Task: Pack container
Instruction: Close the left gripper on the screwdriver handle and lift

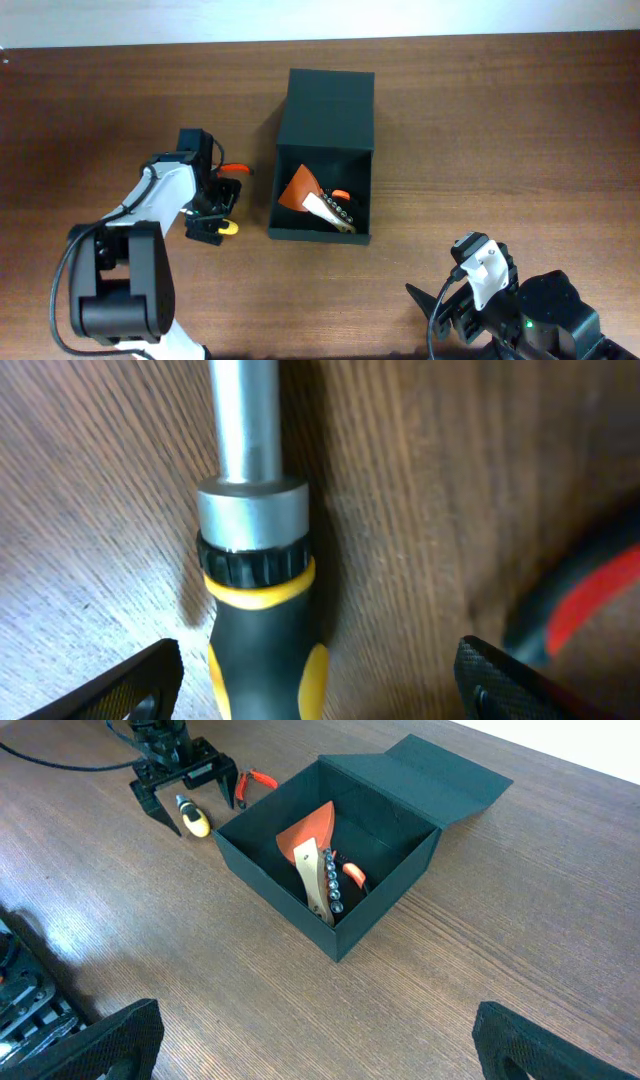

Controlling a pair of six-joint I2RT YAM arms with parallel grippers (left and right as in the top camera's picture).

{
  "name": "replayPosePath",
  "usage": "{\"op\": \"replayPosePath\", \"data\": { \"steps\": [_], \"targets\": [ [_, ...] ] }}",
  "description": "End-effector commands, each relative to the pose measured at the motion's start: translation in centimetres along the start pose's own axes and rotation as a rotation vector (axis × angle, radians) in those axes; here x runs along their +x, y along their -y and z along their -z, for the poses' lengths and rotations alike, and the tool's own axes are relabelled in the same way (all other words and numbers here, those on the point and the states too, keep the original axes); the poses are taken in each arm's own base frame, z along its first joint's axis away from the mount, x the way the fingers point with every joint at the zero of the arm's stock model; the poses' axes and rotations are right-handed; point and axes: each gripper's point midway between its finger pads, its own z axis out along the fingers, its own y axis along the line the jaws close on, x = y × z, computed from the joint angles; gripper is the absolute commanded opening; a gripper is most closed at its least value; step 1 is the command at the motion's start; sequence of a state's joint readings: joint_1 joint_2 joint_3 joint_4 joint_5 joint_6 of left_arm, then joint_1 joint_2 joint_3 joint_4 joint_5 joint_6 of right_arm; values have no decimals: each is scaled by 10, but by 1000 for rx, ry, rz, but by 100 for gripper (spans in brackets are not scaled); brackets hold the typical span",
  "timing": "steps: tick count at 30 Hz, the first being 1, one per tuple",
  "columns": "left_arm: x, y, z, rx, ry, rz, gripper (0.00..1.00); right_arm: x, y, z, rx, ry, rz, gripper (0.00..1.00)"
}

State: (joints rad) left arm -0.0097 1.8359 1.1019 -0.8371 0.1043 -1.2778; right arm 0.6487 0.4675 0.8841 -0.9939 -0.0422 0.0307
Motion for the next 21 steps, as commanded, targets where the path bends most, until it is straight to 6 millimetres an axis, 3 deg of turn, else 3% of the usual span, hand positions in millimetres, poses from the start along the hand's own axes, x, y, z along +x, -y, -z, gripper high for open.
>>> {"op": "replayPosePath", "data": {
  "steps": [1,3,7,16,21],
  "targets": [
    [2,4,-3,1,-32,21,89,-2,3,2,17,11,-11,99],
    [3,3,-7,-8,-40,22,89,-2,3,2,17,11,-11,99],
    [6,-1,-14,-30,-61,25,77,-2,3,2,17,11,-11,99],
    [6,-1,-14,-32,-62,25,31,-2,3,2,17,11,-12,99],
    [8,1,-11,-16,-70,24,26,-2,3,2,17,11,-12,99]
  ]
}}
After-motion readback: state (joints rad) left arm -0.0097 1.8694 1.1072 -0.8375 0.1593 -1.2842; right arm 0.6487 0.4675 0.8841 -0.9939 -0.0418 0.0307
